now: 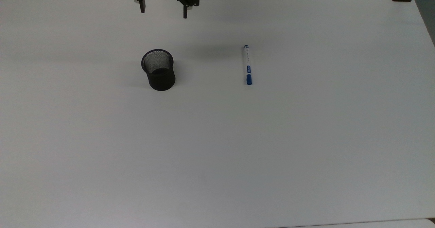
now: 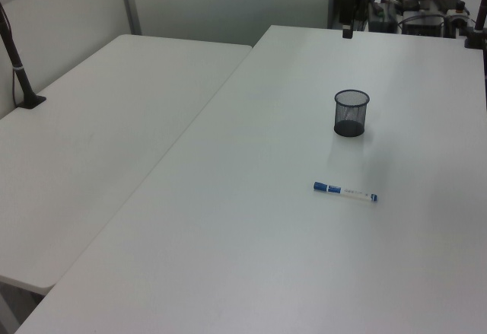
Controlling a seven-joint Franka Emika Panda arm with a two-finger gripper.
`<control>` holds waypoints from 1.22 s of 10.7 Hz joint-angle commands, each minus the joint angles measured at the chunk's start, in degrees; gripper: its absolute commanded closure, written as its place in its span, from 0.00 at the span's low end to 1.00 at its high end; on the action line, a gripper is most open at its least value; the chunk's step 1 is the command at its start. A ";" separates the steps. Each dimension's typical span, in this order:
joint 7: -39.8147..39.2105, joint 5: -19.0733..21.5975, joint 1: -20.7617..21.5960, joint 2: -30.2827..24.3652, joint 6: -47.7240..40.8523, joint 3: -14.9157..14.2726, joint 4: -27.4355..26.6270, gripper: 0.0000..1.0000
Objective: Insert the marker
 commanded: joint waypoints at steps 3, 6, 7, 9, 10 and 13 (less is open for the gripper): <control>1.30 0.76 1.55 -0.08 -2.40 -0.62 0.57 0.00; 1.30 0.76 1.55 -0.08 -2.49 -0.62 0.58 0.00; 1.30 0.67 1.55 -0.08 -2.40 -0.62 0.58 0.00; 1.30 0.76 1.64 -0.43 -2.40 -0.54 -0.21 0.00; 1.30 0.85 1.81 -0.60 -2.49 -0.45 -1.00 0.00; 0.26 0.85 3.47 -0.78 -3.19 0.08 -4.33 0.00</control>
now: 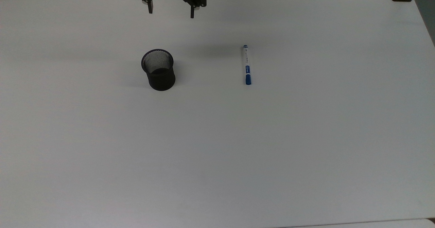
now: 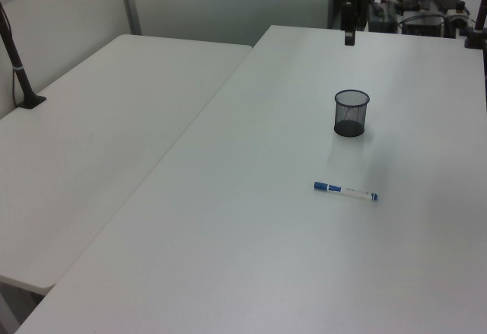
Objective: Insert the marker
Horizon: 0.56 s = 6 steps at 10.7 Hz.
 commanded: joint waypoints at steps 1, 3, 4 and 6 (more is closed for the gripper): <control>-0.10 0.70 4.07 -0.76 -1.52 -0.16 -4.47 0.00; -0.01 0.79 6.10 0.38 -1.09 -0.08 -5.80 0.00; -0.01 0.97 6.89 0.91 0.05 -0.07 -7.20 0.00; 0.16 1.67 11.19 1.53 6.79 -0.07 -11.41 0.00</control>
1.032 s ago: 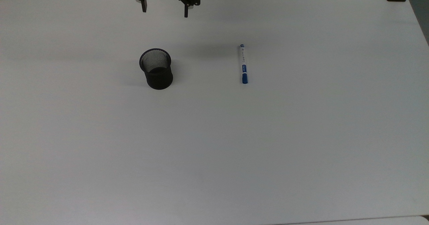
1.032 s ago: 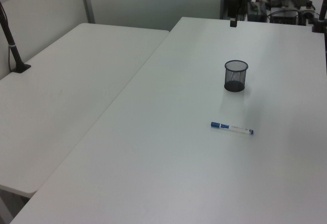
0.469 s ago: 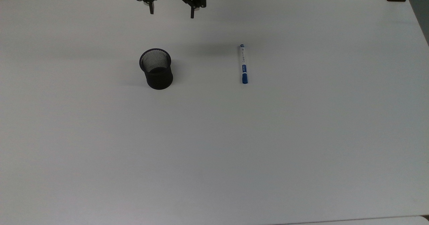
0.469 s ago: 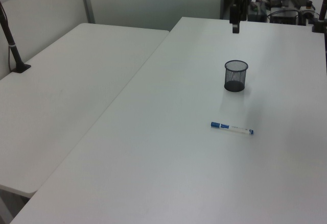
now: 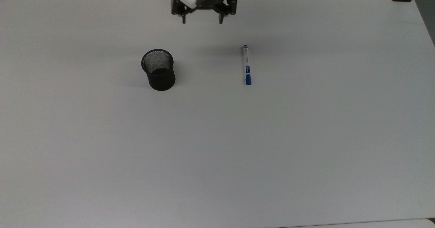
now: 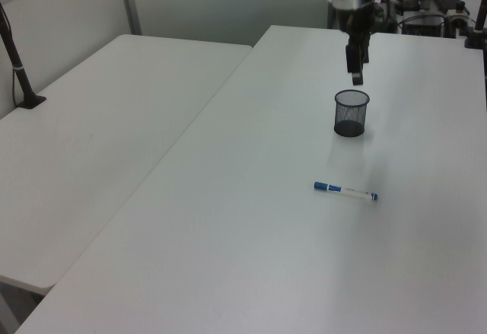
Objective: Insert the marker
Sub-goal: 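Move the open gripper over the blue-capped white marker and lower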
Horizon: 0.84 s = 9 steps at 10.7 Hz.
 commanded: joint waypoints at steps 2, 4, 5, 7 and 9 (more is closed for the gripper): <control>2.41 1.25 7.51 2.75 12.45 -0.45 -7.29 0.00; 8.81 1.34 9.28 7.50 18.68 -0.45 -7.03 0.00; 9.79 1.43 9.63 9.69 21.59 -0.45 -7.03 0.00; 12.08 1.34 11.21 13.30 24.94 -0.45 -7.03 0.10; 12.53 1.34 11.74 15.42 26.00 -0.45 -7.38 0.39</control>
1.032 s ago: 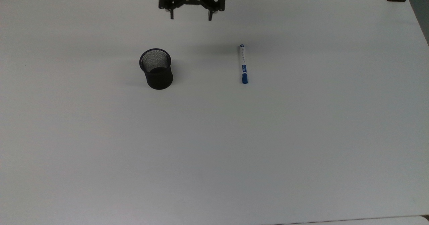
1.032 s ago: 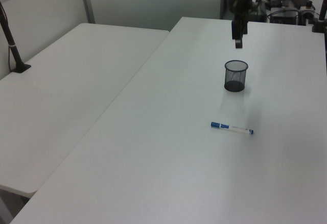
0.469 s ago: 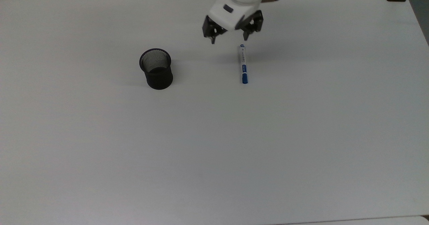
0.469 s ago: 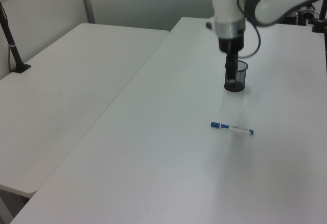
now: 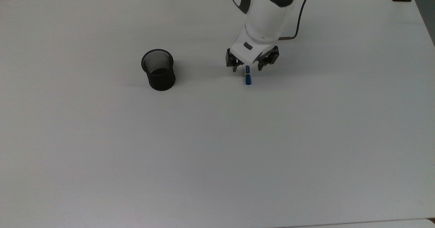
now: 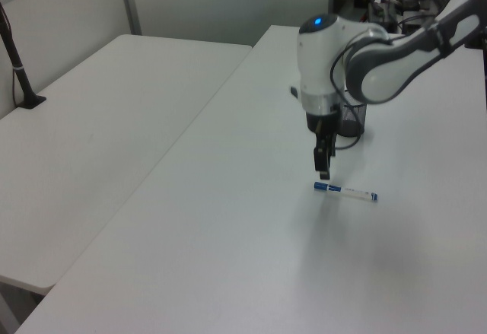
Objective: Insert the marker
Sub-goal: 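Close the gripper on the marker and lift it upright, then carry the held marker over to the black mesh pen cup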
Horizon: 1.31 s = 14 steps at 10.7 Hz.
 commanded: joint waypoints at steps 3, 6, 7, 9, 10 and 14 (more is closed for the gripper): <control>3.33 0.48 1.92 3.51 3.65 -0.59 -0.52 0.68; 3.33 0.22 1.92 3.51 4.00 -0.59 -0.78 0.81; 3.42 0.22 2.01 3.51 4.09 -0.59 -0.79 0.88; 6.30 0.13 1.58 2.90 4.00 -0.59 0.00 0.92; 6.67 -0.04 1.14 1.59 4.00 -0.59 0.01 0.91; 5.97 -0.40 -5.70 -8.15 3.30 -1.12 0.01 0.91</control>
